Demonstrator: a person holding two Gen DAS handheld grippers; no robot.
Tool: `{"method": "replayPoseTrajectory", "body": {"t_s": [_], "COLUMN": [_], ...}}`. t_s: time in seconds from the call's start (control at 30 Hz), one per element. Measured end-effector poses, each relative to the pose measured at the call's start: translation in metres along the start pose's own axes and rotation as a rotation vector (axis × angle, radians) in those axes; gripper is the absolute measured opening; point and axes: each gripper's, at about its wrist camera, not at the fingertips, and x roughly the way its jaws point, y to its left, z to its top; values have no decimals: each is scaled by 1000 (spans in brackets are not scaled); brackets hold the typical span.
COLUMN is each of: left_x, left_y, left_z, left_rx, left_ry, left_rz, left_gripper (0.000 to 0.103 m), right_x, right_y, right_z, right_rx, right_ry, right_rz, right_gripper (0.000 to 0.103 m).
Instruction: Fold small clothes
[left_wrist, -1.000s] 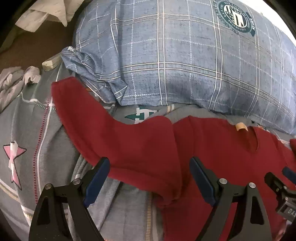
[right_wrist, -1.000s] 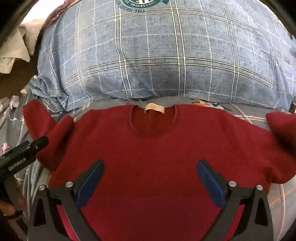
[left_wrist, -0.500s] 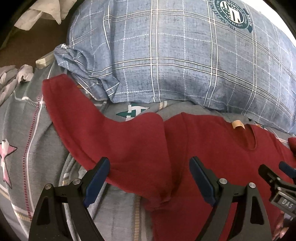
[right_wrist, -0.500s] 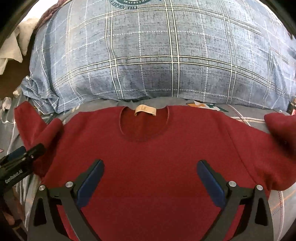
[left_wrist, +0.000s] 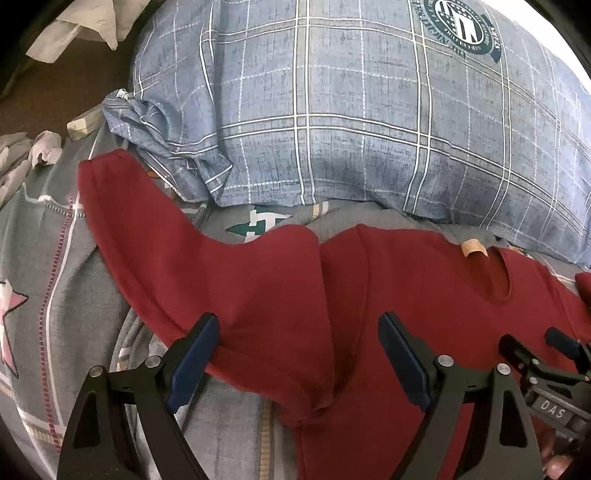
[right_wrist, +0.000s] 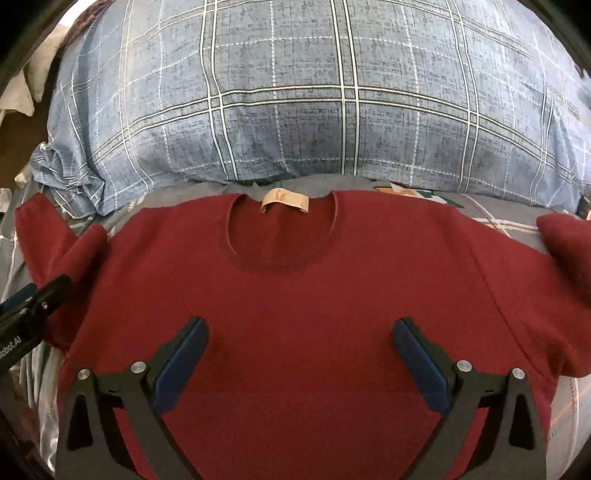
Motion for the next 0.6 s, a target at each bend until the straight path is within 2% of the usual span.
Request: {"method": "replayPoseTrajectory", "body": {"t_s": [0.43,0.6], "left_x": [0,0], "left_y": [2,7], "left_z": [1,1], "left_rx": [2,-22], "left_ry": [9,8], "left_rz": [-14,-23], "left_gripper": [88,88], "right_x": [7,9], "right_y": [9,9], "right_z": [-2,-2], "right_rx": [-75,-74], "right_ry": [43,45], "right_rz": [-80,-79], "right_gripper": [103,103]}}
